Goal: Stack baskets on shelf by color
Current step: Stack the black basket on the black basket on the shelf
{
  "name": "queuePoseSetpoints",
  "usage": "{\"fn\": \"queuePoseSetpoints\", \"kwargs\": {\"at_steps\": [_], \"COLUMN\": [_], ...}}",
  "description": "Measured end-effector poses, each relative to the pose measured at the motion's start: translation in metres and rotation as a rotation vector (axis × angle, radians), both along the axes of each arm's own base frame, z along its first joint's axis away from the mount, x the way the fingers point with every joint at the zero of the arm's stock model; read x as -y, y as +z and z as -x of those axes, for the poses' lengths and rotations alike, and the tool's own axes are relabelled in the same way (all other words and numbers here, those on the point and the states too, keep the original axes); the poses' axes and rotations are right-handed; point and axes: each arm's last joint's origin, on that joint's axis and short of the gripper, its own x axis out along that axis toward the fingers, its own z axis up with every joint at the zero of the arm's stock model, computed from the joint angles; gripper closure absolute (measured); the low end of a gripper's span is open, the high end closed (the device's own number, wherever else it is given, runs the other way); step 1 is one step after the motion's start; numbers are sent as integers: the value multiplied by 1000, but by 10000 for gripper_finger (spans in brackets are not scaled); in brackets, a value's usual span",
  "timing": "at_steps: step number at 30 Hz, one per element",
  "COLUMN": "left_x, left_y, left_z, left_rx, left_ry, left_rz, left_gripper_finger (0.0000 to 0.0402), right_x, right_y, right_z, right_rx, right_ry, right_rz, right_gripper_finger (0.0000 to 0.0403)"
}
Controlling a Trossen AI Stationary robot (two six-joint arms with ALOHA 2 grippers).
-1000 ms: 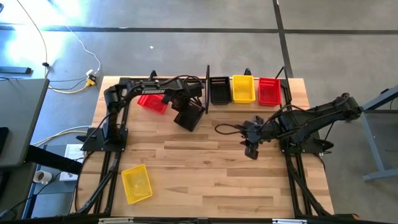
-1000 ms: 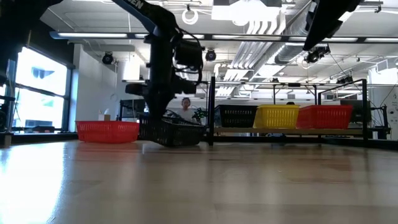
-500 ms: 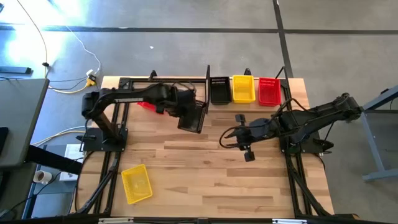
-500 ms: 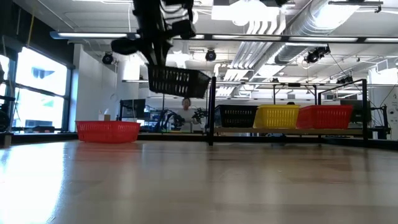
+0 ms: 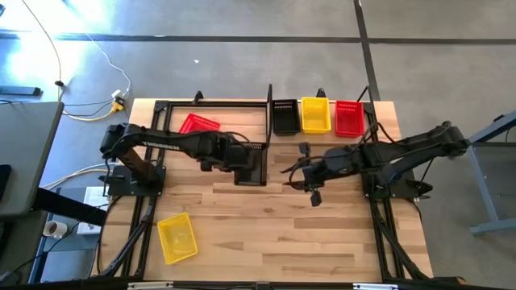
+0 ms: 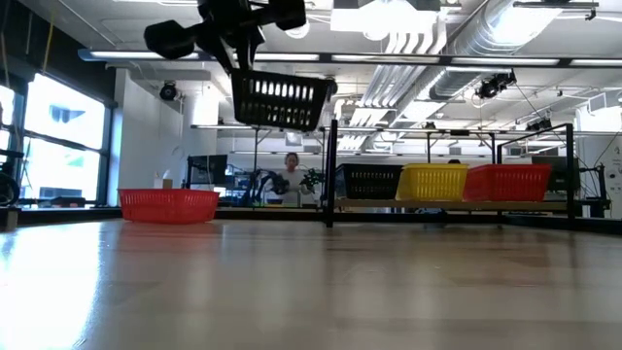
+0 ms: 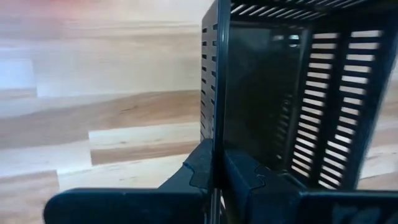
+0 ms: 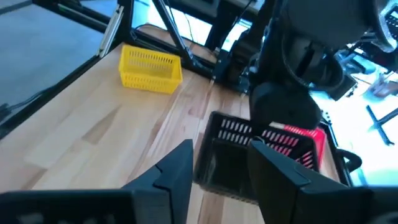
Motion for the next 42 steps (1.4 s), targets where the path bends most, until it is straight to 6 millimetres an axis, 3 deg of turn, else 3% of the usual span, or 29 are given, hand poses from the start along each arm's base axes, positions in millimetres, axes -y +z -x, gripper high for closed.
{"fn": "queuePoseSetpoints", "kwargs": {"at_steps": [4, 23, 37, 42], "left_x": [3, 5, 6, 6], "left_y": [-4, -12, -10, -9], "left_z": [-3, -14, -21, -21], "left_rx": [-2, 39, 103, 101], "left_ry": [43, 75, 32, 11], "left_rz": [8, 19, 0, -9], "left_gripper_finger": [395, 395, 395, 395], "right_x": [-3, -15, -1, 3], "right_y": [-7, -74, -105, -108], "right_z": [-10, -69, -84, -83], "right_rx": [-3, -129, -240, -275], "right_ry": [10, 16, -115, -148], "right_rz": [7, 82, 37, -5], "right_gripper_finger": [252, 249, 251, 300]}}
